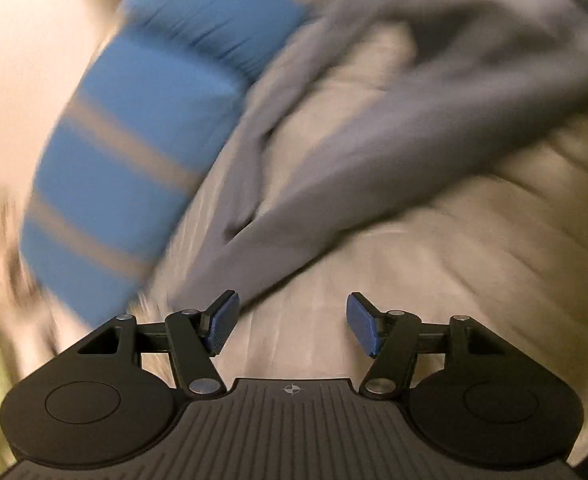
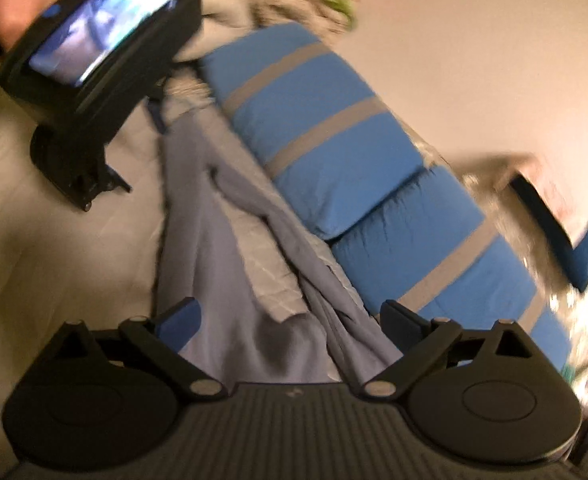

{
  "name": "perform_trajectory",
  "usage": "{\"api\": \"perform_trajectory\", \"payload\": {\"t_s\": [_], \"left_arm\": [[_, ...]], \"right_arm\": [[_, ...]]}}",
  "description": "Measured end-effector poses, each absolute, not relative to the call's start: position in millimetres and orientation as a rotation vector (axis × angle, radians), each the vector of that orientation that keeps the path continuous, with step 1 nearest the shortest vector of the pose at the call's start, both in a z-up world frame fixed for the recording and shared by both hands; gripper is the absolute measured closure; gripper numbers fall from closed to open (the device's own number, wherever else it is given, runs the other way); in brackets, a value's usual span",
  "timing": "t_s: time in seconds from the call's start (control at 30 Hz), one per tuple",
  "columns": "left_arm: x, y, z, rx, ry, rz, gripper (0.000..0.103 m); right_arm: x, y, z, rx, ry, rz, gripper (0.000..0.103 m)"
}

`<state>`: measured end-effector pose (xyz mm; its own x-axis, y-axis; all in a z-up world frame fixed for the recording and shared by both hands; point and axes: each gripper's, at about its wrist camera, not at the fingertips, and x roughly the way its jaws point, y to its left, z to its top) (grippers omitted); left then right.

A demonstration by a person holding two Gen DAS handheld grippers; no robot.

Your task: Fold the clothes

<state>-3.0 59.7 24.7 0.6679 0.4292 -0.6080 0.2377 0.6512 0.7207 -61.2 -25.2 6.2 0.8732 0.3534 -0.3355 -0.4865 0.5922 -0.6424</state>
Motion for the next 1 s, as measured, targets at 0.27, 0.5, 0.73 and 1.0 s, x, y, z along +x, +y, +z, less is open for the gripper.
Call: {"api": "perform_trajectory", "payload": {"t_s": [0.27,0.5,0.73,1.0], "left_arm": [[37,144,70,0.135,0.760,0.242,0.045],[77,193,61,-0.104,0.782,0.333,0.045],[112,195,42,-0.079,0.884,0.371,0.048],[71,210,48,-0.135,0.925,0.405,0.099]], "right_arm": [[-46,-10,-2,-0.546,0.195,0.415,0.000],[-41,-13,-15,-0.474,0.257,0.436,0.000],[-46,-11,-24,-0.520,0.224,0.443,0.000],[-48,-17,-22,-0.510,0.224,0.441,0.000]]}}
